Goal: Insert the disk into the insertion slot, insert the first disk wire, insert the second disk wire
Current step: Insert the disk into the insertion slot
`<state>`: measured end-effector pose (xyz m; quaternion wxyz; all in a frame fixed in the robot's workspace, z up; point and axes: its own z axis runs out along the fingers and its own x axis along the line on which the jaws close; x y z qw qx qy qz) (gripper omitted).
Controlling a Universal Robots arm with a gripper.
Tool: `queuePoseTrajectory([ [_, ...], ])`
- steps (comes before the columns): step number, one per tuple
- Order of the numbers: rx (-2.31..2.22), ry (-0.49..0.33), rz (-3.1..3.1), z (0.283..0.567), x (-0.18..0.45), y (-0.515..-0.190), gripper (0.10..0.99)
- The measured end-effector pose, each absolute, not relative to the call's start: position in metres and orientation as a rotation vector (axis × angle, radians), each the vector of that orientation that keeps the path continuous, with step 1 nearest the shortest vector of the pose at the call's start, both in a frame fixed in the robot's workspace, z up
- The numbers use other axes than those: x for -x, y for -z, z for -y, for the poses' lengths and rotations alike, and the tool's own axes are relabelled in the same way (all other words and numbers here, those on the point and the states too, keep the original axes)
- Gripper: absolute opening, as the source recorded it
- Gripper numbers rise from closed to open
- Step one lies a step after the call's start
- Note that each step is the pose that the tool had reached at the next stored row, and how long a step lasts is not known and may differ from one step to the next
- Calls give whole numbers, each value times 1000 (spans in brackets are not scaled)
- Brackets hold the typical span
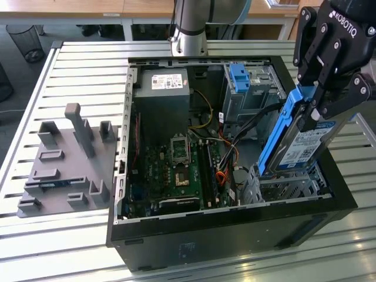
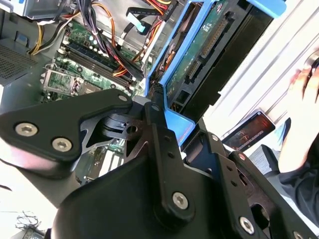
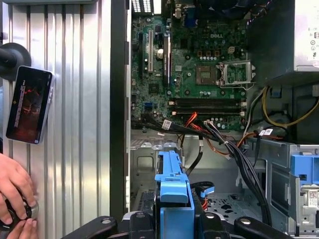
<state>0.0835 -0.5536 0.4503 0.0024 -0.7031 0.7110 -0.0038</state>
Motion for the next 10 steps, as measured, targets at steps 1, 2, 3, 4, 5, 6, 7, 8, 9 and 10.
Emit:
queuePoseTrajectory([
  [1, 2206, 12, -2230, 554, -84, -449, 365],
  [2, 2206, 11, -2231, 554, -84, -448, 365],
  [3, 2206, 11, -2231, 553, -83, -447, 365],
  [4, 2206, 11, -2231, 553, -83, -447, 365],
  [5, 2206, 10, -2231, 553, -83, -446, 365],
  [6, 2206, 10, -2231, 553, -83, -445, 365],
  [7, 2206, 10, -2231, 553, -83, -444, 365],
  [8, 2207, 10, -2231, 553, -83, -444, 365],
  [9, 2207, 9, -2232, 552, -83, -443, 365],
  [10, 2207, 9, -2232, 552, -83, -442, 365],
])
